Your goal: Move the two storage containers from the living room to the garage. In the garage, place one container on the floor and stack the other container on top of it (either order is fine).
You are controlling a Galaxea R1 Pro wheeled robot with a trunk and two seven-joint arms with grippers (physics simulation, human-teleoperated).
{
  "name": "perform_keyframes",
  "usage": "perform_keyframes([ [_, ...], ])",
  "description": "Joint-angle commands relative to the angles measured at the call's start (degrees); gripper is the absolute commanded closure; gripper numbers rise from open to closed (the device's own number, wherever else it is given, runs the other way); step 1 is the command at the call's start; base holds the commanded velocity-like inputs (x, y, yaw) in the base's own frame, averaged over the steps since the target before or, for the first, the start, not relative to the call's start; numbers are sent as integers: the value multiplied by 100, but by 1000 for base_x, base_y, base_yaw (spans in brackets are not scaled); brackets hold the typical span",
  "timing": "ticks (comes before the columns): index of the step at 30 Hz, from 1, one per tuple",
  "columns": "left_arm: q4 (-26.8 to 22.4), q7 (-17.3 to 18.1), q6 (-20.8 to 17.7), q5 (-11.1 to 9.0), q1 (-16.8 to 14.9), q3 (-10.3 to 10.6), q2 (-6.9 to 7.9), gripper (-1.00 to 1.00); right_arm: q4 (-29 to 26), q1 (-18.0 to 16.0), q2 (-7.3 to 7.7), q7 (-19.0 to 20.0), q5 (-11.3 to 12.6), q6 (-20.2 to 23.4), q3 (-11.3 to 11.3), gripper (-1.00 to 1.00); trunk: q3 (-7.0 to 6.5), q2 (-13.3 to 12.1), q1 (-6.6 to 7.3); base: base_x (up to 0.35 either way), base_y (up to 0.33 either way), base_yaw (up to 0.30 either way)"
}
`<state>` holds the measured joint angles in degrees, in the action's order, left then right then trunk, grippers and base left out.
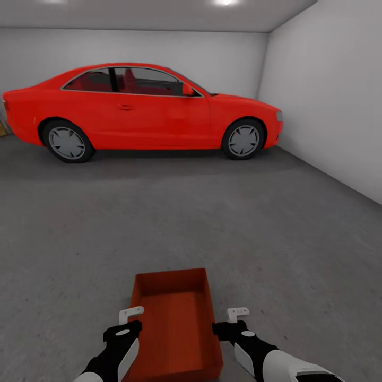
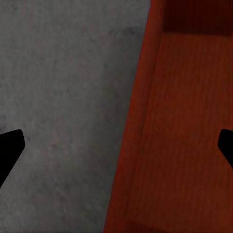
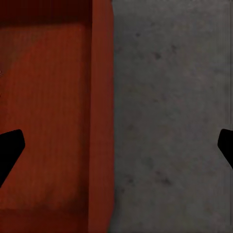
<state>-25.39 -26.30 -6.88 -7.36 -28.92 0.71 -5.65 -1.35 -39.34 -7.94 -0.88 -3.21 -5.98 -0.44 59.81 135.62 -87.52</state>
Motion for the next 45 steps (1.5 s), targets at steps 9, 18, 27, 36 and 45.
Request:
perform_keyframes([
  [9,-19,-27,-31,-47,0,9,1,-100,3,-3,1,-9,-31,-8,-8,-100,-157,-360,199,0,0,0],
  [18,-10,-25,-33,-47,0,17,-4,-100,3,-3,1,0,-30,-17,0,-100,-211,-481,265,0,0,0],
  [27,-10,-25,-32,-47,0,17,1,-100,3,-3,2,-5,-30,-21,-8,-100,-211,-481,265,0,0,0],
  [36,-10,-25,-32,-47,0,17,3,-100,3,-3,3,-2,-30,-24,-7,-100,-211,-481,265,0,0,0],
  [45,-3,-25,-33,-47,0,17,-3,-100,3,-3,-6,-9,-30,-26,1,-100,-211,-481,265,0,0,0],
])
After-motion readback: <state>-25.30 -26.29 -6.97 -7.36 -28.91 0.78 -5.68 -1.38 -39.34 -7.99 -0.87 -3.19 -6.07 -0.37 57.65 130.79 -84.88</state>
